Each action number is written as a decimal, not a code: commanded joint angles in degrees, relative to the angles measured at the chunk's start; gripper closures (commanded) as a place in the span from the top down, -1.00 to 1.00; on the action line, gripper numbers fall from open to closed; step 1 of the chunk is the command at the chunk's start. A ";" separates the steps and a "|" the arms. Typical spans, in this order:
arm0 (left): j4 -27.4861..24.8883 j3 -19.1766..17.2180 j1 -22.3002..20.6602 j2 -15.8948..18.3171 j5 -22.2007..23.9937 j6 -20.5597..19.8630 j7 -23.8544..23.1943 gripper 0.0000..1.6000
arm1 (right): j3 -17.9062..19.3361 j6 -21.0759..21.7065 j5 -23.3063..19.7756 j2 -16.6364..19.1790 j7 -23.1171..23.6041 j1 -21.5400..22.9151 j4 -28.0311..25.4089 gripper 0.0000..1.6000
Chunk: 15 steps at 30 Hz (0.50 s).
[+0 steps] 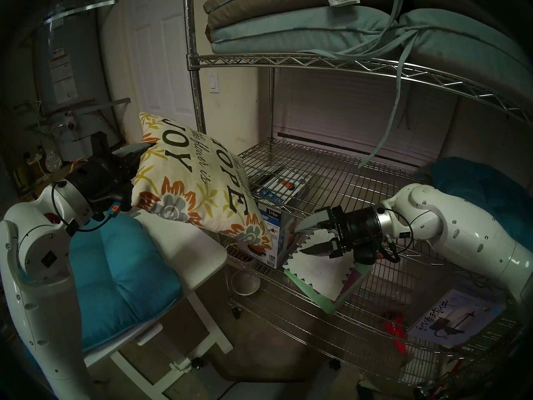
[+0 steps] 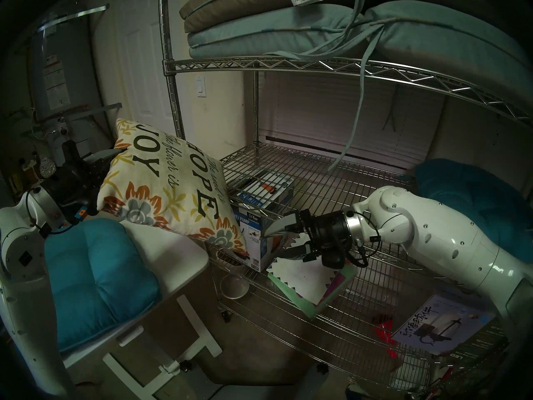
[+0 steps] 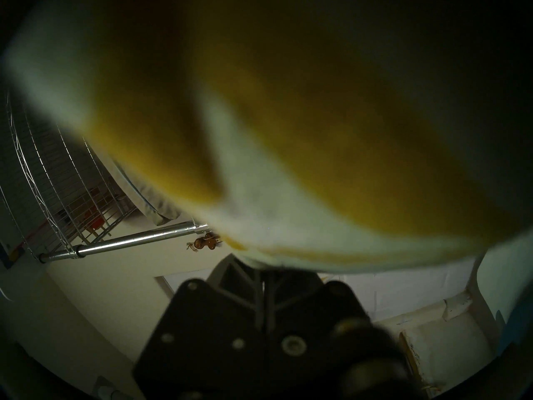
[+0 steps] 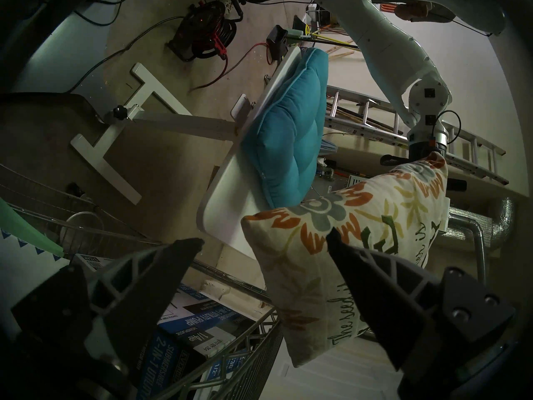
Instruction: Take cushion off the shelf
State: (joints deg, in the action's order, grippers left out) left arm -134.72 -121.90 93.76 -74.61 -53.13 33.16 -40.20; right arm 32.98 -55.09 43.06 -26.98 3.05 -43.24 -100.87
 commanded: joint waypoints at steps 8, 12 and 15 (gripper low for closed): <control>-2.56 -4.69 1.46 -0.45 2.67 -0.10 -0.94 -1.00 | 0.24 0.09 -0.53 0.19 -0.41 1.00 -0.15 1.00; -2.61 -6.38 2.26 -0.72 3.22 0.09 -0.93 -1.00 | 0.21 0.09 -0.53 0.20 -0.42 1.03 -0.16 1.00; -2.60 -7.61 2.70 -0.75 3.82 0.39 -0.91 -1.00 | 0.18 0.09 -0.53 0.20 -0.43 1.04 -0.16 1.00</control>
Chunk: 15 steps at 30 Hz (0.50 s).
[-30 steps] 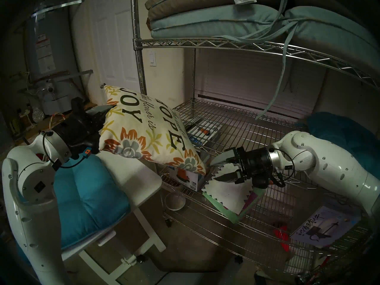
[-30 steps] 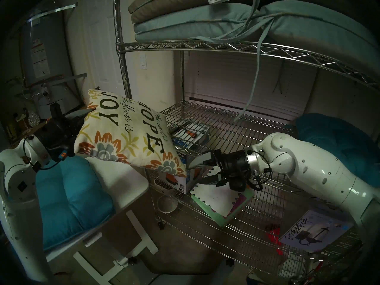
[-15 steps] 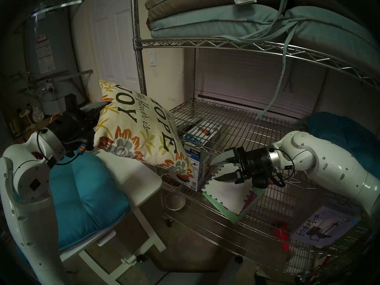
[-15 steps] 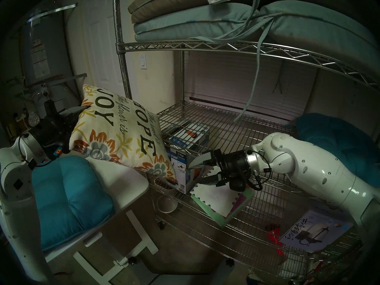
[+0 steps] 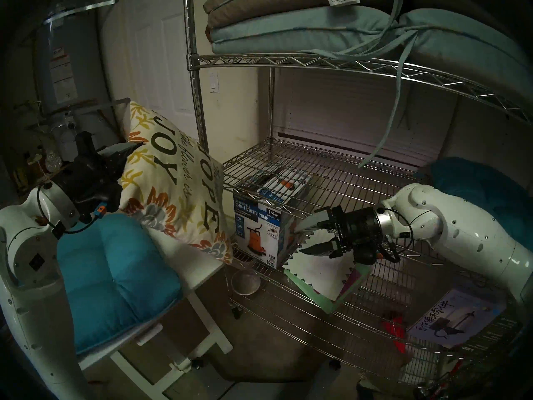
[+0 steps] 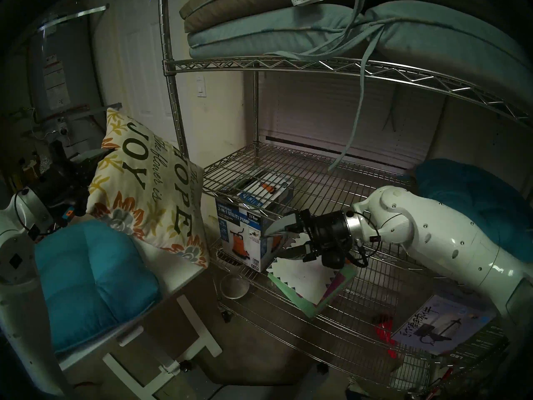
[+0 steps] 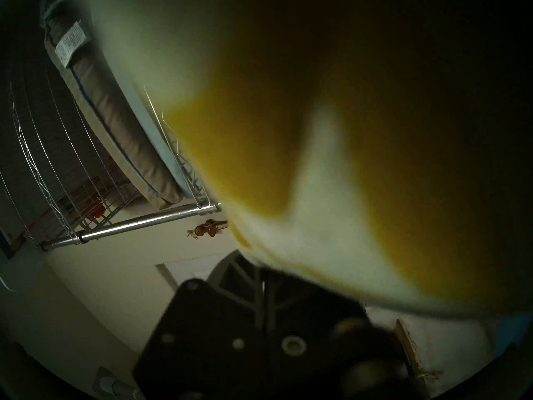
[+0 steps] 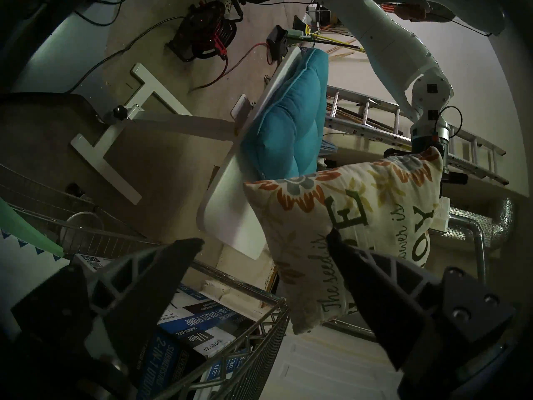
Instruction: Take cushion off the shelf
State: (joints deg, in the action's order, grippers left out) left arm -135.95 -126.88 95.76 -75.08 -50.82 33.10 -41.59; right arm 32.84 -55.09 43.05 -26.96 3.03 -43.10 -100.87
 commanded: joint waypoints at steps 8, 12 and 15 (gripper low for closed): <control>-1.51 -5.41 1.38 -0.46 2.69 0.88 0.33 -1.00 | 0.26 0.09 -0.51 0.20 -0.44 0.96 -0.17 1.00; -1.65 -6.82 1.36 -0.47 3.54 0.94 -0.04 -1.00 | 0.23 0.09 -0.51 0.21 -0.45 0.97 -0.18 1.00; -1.90 -8.58 1.47 -0.43 4.55 0.87 -0.52 -1.00 | 0.22 0.09 -0.50 0.23 -0.46 0.97 -0.21 1.00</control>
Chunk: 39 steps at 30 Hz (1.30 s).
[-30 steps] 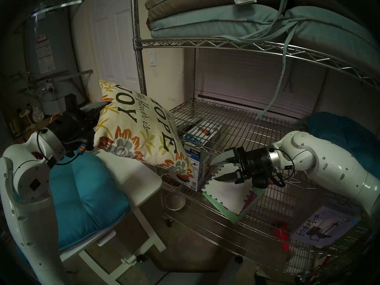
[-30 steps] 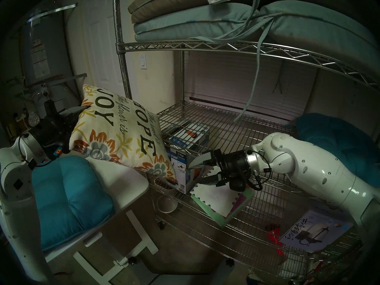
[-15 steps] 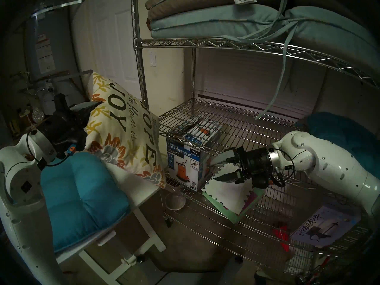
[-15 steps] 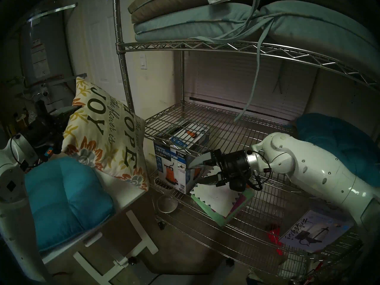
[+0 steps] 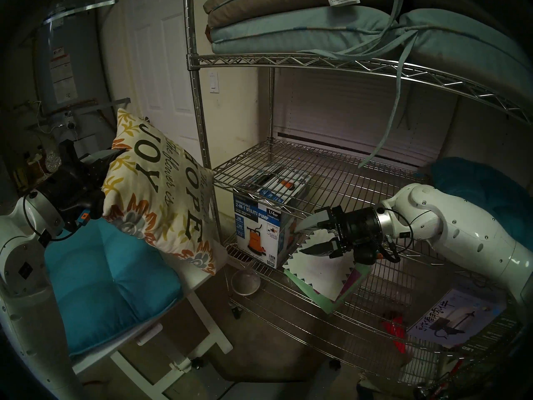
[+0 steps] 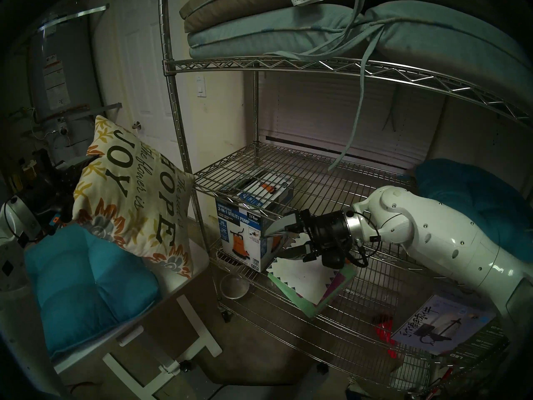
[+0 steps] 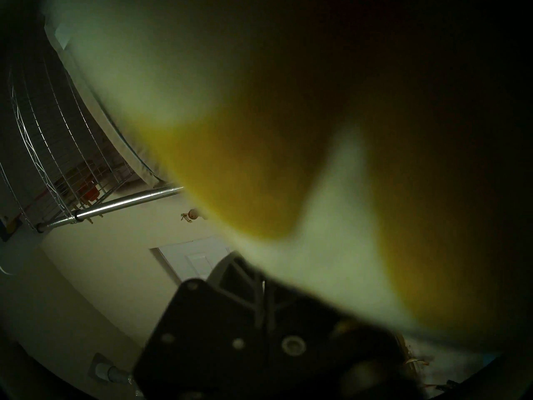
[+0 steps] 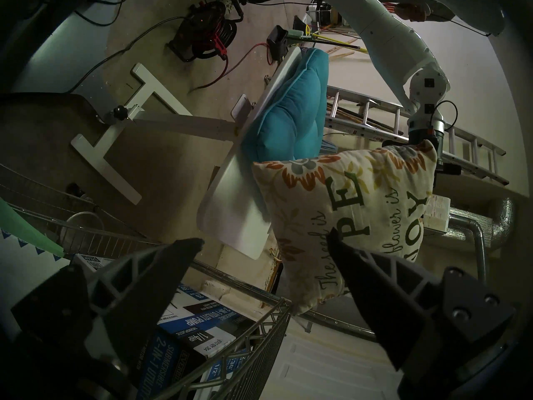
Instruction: Take cushion off the shelf
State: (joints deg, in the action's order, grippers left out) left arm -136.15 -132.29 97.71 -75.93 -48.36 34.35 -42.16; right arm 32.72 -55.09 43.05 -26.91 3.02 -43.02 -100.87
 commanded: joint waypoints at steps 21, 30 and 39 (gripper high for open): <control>-1.16 -16.33 2.95 0.09 9.80 2.28 -2.70 -1.00 | 0.22 0.09 -0.51 0.18 -0.49 1.00 -0.16 1.00; 1.15 -20.39 1.34 2.40 11.21 1.69 -3.44 -1.00 | 0.18 0.09 -0.49 0.22 -0.50 1.00 -0.23 1.00; 5.41 -24.96 1.85 3.95 12.19 4.02 -3.76 -1.00 | 0.14 0.09 -0.50 0.22 -0.51 1.04 -0.20 1.00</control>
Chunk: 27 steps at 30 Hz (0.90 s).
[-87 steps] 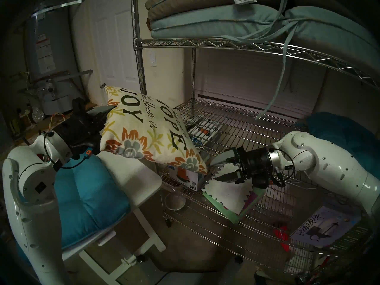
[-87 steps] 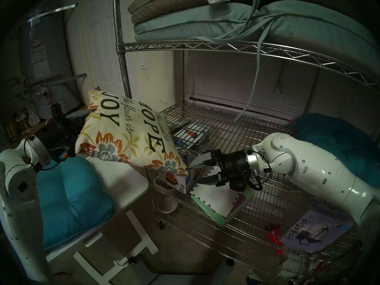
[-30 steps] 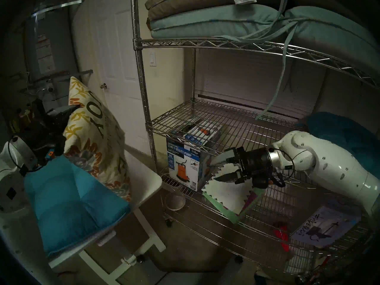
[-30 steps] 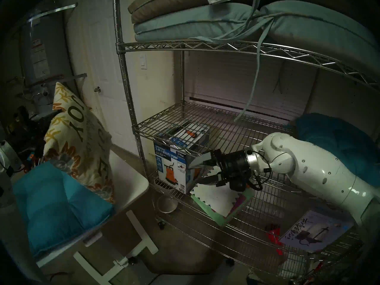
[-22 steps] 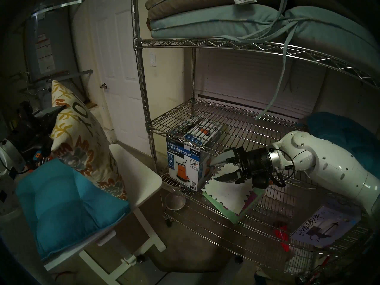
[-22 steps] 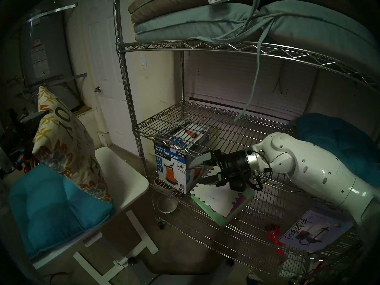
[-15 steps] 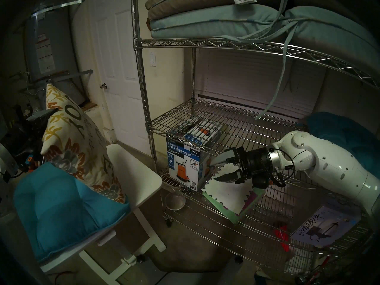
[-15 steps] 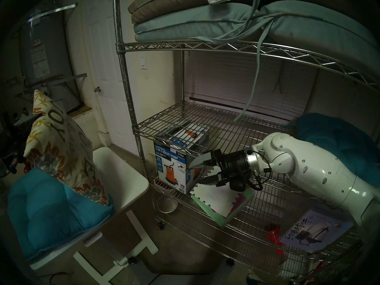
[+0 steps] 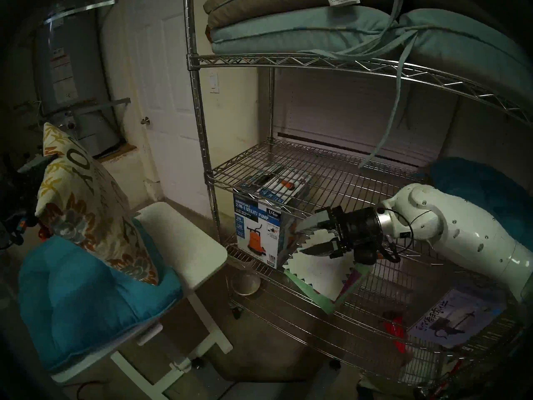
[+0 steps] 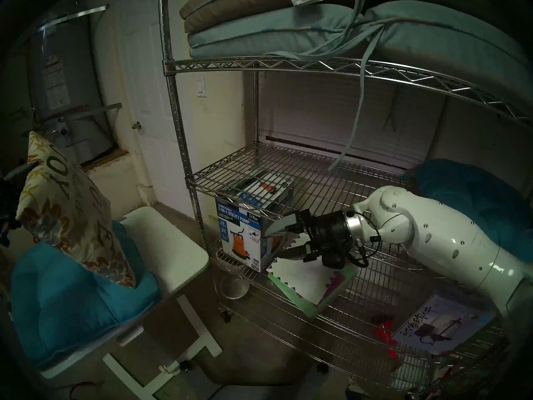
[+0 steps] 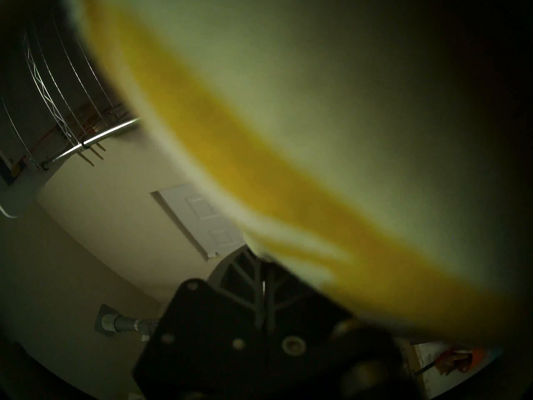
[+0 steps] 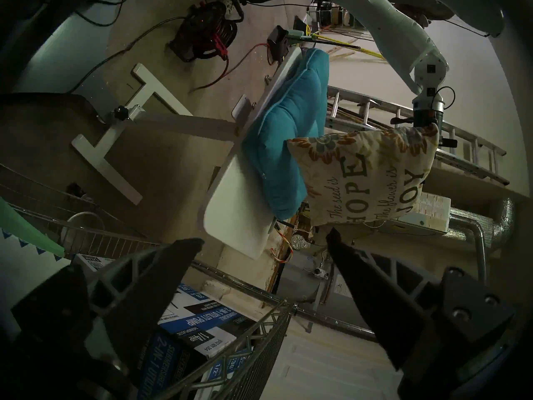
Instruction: Take cushion off the shelf
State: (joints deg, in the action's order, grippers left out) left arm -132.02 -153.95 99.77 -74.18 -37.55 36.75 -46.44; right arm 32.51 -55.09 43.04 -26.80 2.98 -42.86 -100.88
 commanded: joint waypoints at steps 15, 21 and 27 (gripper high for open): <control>1.57 -6.87 3.82 -2.99 3.62 7.42 -0.10 -1.00 | 0.28 0.09 -0.51 0.10 -0.52 0.97 -0.15 1.00; 4.76 -7.91 4.99 -5.32 1.11 10.69 0.10 -1.00 | 0.26 0.09 -0.48 0.14 -0.51 0.93 -0.23 1.00; 9.56 -9.25 4.87 -5.80 -2.17 14.55 1.10 -1.00 | 0.25 0.09 -0.48 0.15 -0.51 0.94 -0.24 1.00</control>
State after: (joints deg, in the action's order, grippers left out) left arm -125.79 -161.94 104.11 -78.95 -36.99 47.53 -46.75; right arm 32.40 -55.09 43.04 -26.77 2.96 -42.76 -100.88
